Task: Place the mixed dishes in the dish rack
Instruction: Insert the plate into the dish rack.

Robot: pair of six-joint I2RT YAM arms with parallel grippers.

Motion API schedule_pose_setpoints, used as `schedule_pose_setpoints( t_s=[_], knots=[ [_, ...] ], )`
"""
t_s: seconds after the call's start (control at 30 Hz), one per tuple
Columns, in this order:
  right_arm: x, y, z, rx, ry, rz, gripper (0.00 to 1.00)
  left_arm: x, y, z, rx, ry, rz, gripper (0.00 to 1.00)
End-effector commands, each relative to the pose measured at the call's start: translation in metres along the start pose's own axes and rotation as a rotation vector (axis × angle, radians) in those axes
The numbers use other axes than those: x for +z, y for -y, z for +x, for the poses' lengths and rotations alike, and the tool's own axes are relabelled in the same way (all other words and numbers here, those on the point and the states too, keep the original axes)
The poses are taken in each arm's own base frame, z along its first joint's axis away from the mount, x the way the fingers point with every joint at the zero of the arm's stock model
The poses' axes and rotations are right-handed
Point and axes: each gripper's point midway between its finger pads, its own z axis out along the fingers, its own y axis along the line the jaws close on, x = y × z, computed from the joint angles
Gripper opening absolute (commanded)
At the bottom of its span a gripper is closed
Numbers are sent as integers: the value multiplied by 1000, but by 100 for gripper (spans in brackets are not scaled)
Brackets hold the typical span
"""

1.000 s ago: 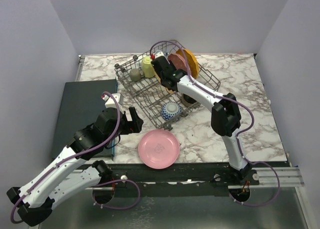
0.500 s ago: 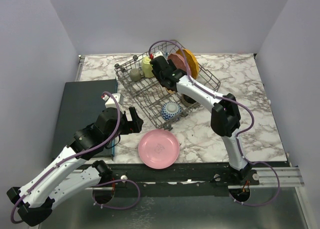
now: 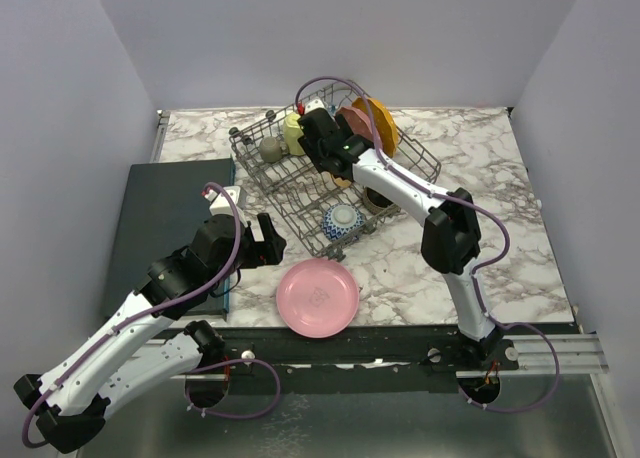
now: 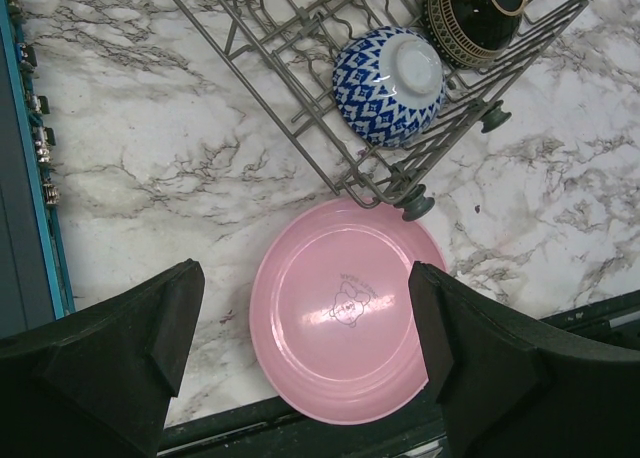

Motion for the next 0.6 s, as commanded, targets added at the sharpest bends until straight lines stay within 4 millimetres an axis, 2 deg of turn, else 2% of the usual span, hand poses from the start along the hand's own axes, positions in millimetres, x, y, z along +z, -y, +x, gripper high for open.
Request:
schedule_pose_setpoints(
  t_s=[0.0,0.57],
  knots=[
    [-19,7,-21,38,43,-12,77,1,-1,0,8,3,0,91],
    [-62,3,-49,119,119,-132,81,2,-2,2,9,-4,-4,91]
  ],
)
